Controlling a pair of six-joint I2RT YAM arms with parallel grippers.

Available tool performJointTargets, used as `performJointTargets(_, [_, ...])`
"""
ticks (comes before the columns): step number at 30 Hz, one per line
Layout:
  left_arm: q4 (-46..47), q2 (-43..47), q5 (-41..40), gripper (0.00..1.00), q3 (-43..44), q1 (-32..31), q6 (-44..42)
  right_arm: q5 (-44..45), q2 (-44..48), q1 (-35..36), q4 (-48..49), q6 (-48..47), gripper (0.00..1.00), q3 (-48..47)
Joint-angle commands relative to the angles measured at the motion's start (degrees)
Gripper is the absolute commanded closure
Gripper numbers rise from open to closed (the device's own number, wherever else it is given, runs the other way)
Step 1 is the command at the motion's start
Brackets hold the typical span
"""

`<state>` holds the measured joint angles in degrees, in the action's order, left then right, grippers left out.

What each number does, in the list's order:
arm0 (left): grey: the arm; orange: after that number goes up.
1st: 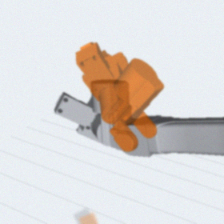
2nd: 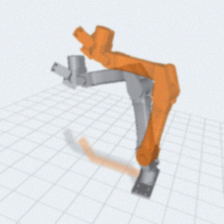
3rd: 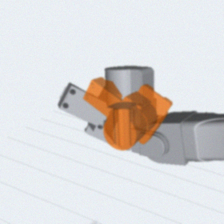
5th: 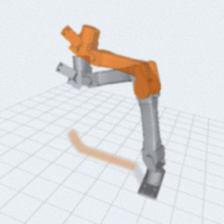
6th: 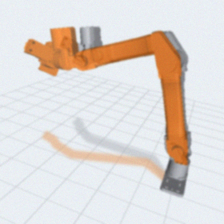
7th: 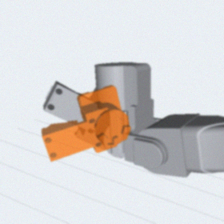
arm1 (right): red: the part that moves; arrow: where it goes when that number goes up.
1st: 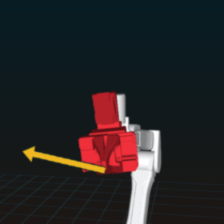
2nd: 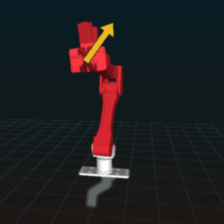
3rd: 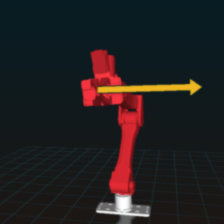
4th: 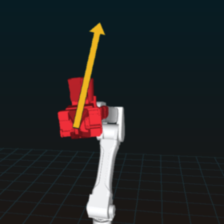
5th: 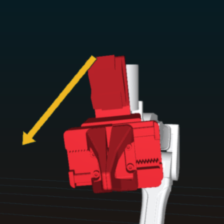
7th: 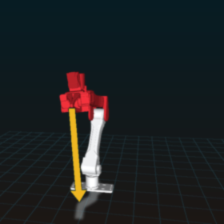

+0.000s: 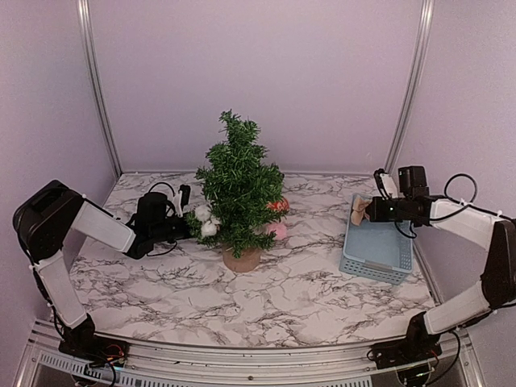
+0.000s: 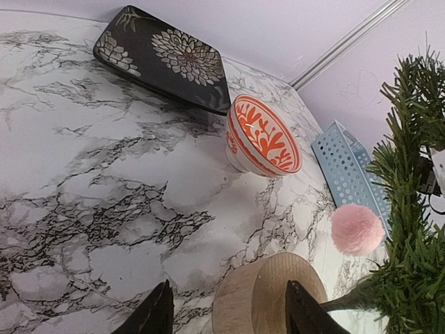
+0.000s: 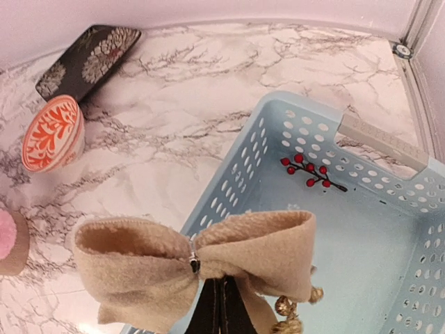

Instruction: Decorate the small christmas tree

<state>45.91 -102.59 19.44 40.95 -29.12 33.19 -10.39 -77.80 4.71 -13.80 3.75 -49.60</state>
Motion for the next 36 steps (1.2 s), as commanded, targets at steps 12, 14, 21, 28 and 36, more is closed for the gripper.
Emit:
performJointTargets(12, [-0.56,2.76,0.23,0.45,-0.76,0.03,-0.70,-16.75,8.94,-6.15,8.81,9.73,1.00,9.30])
performJointTargets(14, [-0.62,3.41,0.10,0.45,-1.07,0.03,-0.68,-14.09,14.08,-11.23,8.57,11.41,1.00,8.58])
performJointTargets(21, [-0.73,3.05,-0.26,0.44,-0.52,0.03,-0.53,-19.05,4.65,-1.45,9.88,12.42,1.00,5.69])
performJointTargets(28, [-0.73,5.77,-2.47,0.43,-2.61,0.03,-1.23,-19.62,9.94,-8.92,7.95,11.40,1.00,7.44])
performJointTargets(36, [-0.73,6.84,-2.13,0.42,-2.85,0.03,-2.16,-21.73,15.56,-3.86,7.16,1.82,1.00,3.89])
